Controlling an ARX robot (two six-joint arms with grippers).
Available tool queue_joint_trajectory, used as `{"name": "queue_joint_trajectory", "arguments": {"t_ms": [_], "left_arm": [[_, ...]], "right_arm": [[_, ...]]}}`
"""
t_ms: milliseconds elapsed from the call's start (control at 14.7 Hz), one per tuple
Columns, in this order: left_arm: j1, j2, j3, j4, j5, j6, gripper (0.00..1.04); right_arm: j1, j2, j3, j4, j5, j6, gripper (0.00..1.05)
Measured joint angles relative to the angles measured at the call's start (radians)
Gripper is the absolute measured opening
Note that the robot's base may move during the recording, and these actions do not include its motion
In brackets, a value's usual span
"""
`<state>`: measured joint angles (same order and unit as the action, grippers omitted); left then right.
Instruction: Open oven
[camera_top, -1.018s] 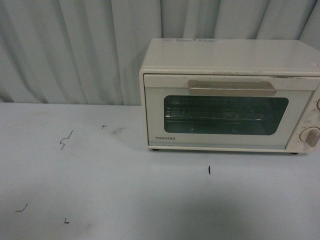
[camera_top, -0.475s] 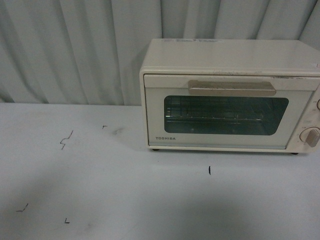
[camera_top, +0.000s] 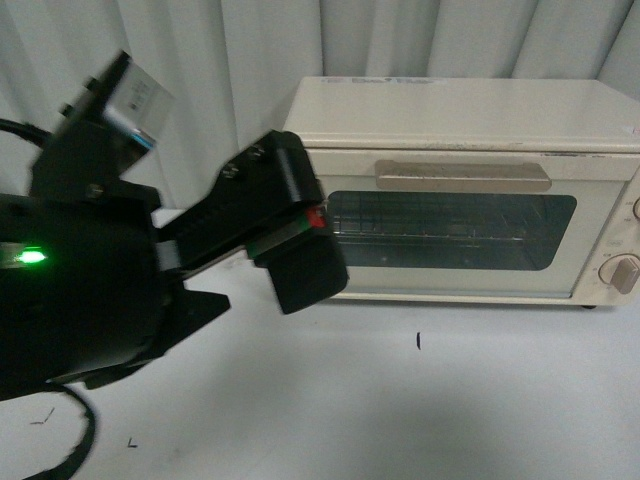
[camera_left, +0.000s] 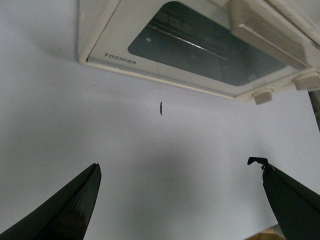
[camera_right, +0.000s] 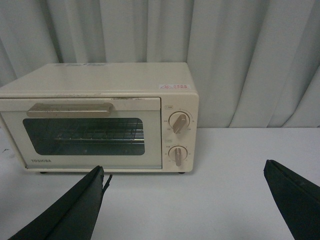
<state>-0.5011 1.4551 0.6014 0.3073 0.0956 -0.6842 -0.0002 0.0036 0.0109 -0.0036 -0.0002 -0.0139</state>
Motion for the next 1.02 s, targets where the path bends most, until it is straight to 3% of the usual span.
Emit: {"name": "queue_joint_trajectory", "arguments": {"t_ms": [475,1018], "left_arm": [[-0.098,0.402,0.18,0.084,-0.043,-0.242,0.98],[-0.051,0.603,0.264,0.076,-0.088,-0.398,0.98]], "right_arm": [[0.0,0.0,0.0,0.0,0.0,0.0,0.98],[0.0,0.0,0.0,0.0,0.0,0.0,0.98]]}}
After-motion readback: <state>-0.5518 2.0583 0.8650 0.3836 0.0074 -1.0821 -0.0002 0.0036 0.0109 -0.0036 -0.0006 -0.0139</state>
